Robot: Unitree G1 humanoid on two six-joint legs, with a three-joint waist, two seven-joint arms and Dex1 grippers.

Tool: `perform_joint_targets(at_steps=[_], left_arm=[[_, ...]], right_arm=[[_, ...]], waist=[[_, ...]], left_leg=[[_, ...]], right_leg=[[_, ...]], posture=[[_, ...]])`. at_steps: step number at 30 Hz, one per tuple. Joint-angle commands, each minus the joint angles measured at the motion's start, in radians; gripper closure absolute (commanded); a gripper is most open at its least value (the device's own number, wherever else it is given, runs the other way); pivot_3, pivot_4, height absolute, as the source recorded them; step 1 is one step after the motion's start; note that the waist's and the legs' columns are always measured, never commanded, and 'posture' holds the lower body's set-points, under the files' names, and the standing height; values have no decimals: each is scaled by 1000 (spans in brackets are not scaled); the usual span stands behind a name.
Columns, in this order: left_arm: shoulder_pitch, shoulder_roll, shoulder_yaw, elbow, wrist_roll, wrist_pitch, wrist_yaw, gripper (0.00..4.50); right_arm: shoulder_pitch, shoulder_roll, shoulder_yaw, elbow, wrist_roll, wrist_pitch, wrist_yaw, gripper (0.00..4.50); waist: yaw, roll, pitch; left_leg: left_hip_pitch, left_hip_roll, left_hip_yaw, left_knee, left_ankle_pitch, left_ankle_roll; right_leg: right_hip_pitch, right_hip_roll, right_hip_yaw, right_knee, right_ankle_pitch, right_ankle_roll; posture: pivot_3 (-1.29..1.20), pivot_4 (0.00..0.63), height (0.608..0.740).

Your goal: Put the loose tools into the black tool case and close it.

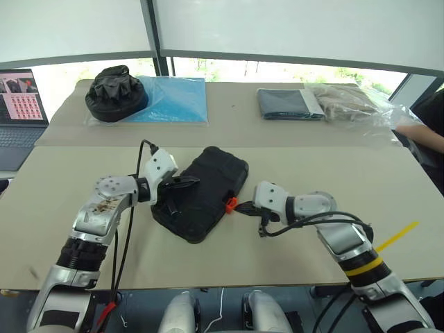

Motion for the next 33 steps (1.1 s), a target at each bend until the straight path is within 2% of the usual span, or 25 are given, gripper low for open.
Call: perform_joint_targets(at_steps=[1,9,24,33], left_arm=[[31,-4,-33,28,28,18,-6,4487],[39,-7,-34,31,30,18,-6,4487],[47,-8,-44,47,44,4,-15,4487],[40,-17,-49,69,53,-11,-20,4487]], right_arm=[[-52,33,13,13,-3,-14,3,4500],[-73,91,5,76,-8,-41,-16,4500],[-45,57,-74,-148,117,118,19,4500],[-32,65,-74,-137,130,128,-6,4500]], waist=[[-3,0,0],[-9,0,0],[-12,1,-1],[-10,2,-1]], left_leg=[[0,0,0,0,0,0],[1,0,0,0,0,0],[1,1,0,0,0,0],[2,0,0,0,0,0]], right_leg=[[0,0,0,0,0,0],[0,0,0,1,0,0],[0,0,0,1,0,0],[2,-2,1,0,0,0]], posture=[[0,150,740],[0,150,740],[0,150,740],[0,150,740]])
